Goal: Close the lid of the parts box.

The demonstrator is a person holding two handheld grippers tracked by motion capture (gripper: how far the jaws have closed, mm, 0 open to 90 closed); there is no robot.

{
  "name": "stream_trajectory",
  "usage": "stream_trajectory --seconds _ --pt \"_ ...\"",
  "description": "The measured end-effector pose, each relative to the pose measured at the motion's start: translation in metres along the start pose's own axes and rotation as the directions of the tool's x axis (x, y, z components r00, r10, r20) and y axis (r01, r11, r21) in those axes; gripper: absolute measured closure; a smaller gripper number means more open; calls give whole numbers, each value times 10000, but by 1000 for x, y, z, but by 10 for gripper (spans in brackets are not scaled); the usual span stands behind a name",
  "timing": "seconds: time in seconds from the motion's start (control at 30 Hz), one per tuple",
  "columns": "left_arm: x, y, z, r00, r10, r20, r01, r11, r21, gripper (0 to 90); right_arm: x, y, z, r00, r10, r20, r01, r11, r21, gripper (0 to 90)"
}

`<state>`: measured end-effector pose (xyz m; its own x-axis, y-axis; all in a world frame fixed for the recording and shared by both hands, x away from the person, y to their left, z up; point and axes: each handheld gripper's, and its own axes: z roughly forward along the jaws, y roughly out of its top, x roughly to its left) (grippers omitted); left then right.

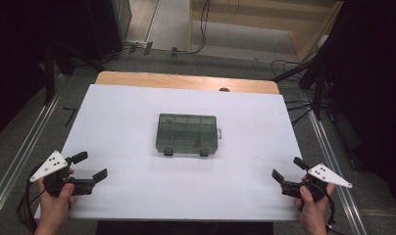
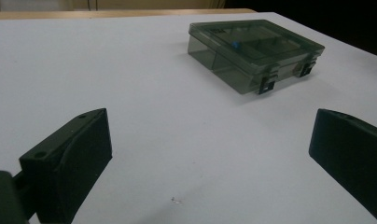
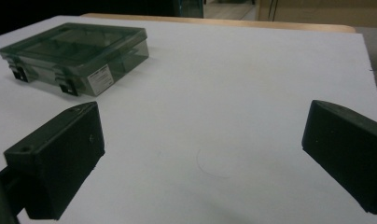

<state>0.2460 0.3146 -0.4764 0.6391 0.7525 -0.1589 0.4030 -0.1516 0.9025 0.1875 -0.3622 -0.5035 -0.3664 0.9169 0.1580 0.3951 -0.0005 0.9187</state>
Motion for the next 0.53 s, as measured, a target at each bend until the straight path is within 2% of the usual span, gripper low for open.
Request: stream_trajectory --seconds 0.27,0.37,0.53 --pt "9 -3 -4 9995 -300 -141 299 9995 -87 0 -5 -3 0 9999 90 119 -89 9999 -48 0" --pt "9 -3 -2 9996 -223 -190 224 9997 38 0 -6 -5 2 9999 81 113 -82 10000 24 0" --pt "9 -4 0 9993 -330 -179 330 9995 10 0 -8 -6 2 9990 413 154 -412 9991 -45 0"
